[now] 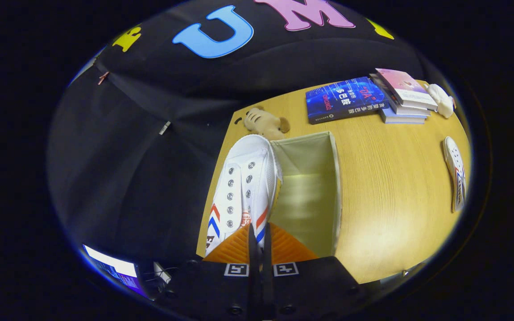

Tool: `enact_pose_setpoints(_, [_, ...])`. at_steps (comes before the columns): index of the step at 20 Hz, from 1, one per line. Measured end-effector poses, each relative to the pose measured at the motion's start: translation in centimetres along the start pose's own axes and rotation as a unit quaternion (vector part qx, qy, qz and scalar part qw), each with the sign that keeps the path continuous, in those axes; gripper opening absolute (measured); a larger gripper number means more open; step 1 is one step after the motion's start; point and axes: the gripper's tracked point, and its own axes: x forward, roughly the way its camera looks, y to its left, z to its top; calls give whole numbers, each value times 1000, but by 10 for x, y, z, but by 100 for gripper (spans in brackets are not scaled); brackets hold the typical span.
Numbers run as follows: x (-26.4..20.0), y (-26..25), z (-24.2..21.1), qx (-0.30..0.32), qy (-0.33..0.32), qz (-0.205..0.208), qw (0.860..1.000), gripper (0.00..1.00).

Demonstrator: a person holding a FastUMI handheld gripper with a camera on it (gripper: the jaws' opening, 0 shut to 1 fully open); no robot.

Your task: Open the storage box then place both shoes into the box .Put the left shoe in first, then the right shoe, with the right side of both shoes facing outward in a uniform manner.

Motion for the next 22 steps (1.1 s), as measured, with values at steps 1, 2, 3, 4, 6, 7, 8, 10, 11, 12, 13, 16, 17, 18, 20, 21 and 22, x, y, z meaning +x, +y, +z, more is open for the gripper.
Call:
enact_pose_setpoints(1, [8,-1,-4,-1,6,-5,1000,5])
enact_pose_setpoints(2, [15,-1,-6,-1,11,-9,1000,5])
enact_pose_setpoints(3, [21,-1,-9,0,16,-16,1000,5])
enact_pose_setpoints(4, [27,-3,-11,1,20,-24,1000,5])
enact_pose_setpoints(6, [41,-8,-16,3,29,-42,999,5])
enact_pose_setpoints(7, [47,-10,-19,5,35,-49,998,5])
enact_pose_setpoints(8, [52,-12,-22,10,42,-54,998,5])
enact_pose_setpoints(10, [63,-13,-28,16,55,-62,996,5])
enact_pose_setpoints(11, [68,-13,-32,16,64,-68,996,5])
enact_pose_setpoints(12, [72,-14,-36,17,73,-74,994,5])
enact_pose_setpoints(13, [80,-18,-40,15,80,-80,993,5])
enact_pose_setpoints(16, [94,-26,-47,7,95,-92,991,6])
enact_pose_setpoints(17, [98,-24,-50,2,101,-87,991,6])
enact_pose_setpoints(18, [101,-17,-49,-7,100,-67,993,15])
enact_pose_setpoints(20, [94,-14,-39,-42,84,-65,993,33])
enact_pose_setpoints(21, [90,-8,-36,-58,74,-56,994,49])
enact_pose_setpoints(22, [83,-4,-30,-69,65,-47,994,66])
